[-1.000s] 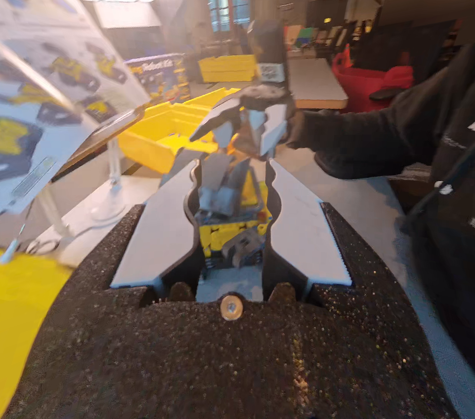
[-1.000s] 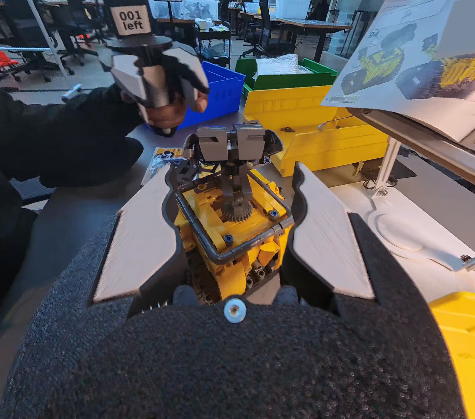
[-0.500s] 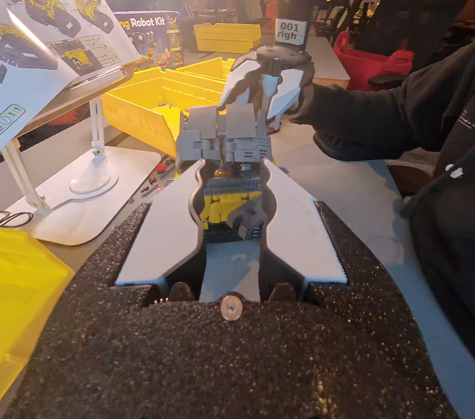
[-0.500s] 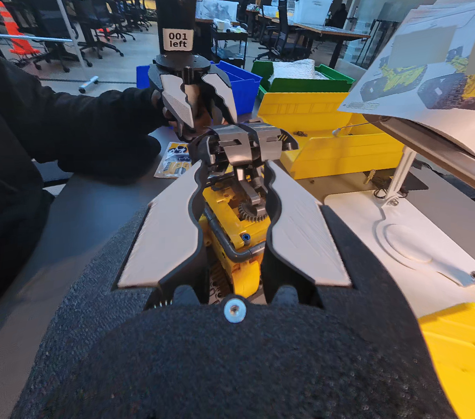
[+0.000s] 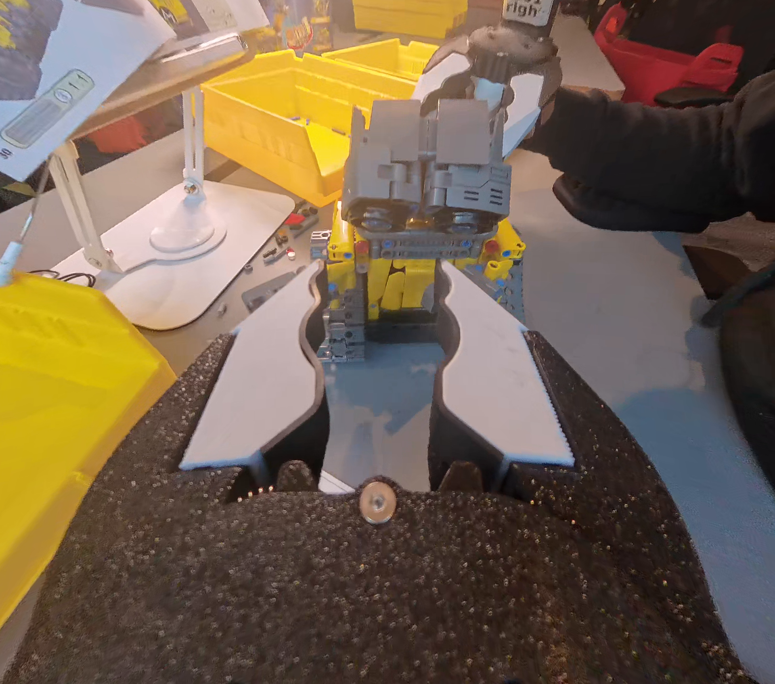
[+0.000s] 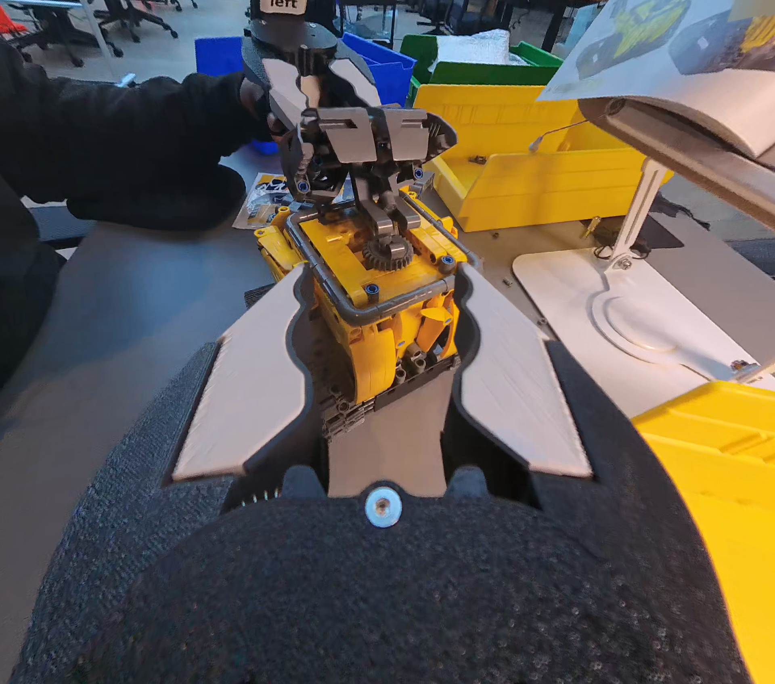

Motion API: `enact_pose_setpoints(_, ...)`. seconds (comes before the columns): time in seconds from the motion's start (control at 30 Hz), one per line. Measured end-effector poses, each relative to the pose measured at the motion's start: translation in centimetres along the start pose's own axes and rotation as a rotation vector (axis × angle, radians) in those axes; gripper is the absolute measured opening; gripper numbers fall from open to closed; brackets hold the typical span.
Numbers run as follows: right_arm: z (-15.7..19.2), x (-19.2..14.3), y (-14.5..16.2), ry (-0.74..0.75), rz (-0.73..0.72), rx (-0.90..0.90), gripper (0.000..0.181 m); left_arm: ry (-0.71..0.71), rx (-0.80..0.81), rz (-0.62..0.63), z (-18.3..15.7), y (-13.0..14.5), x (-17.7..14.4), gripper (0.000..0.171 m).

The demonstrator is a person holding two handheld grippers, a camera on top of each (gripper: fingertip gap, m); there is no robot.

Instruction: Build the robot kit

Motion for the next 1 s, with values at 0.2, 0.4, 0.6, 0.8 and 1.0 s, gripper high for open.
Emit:
enact_pose_setpoints(0.2,0.9,0.5,0.7,-0.067,0.042,0.021,0.033,-0.04,-0.016,0.07,-0.1,0.8,2.7,0.039)
enact_pose_setpoints(0.4,1.2,0.4,0.8,-0.096,0.043,0.031,0.026,-0.058,-0.027,0.018,0.1,0.6,4.4,0.023)
enact_pose_setpoints(0.6,1.6,0.1,0.8,-0.135,0.043,0.046,0.023,-0.064,-0.027,-0.006,0.8,0.7,5.2,0.016)
enact_pose_setpoints(0.8,1.5,0.0,0.8,-0.133,0.035,0.055,0.023,-0.042,-0.06,-0.061,0.6,0.5,4.2,0.024)
enact_pose_setpoints(1.0,1.4,0.0,0.9,-0.144,0.011,0.077,0.022,-0.161,-0.027,-0.192,1.4,-0.6,1.4,0.034)
Point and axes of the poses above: each gripper's, where its closed fingertips meet, x out along the fingers, y out of its underside, z = x × y across the jaws, the point moved 7 cm from there along -x, back along the fingers, and after that the axes turned 7 degrees about y, right-handed, at the moved point
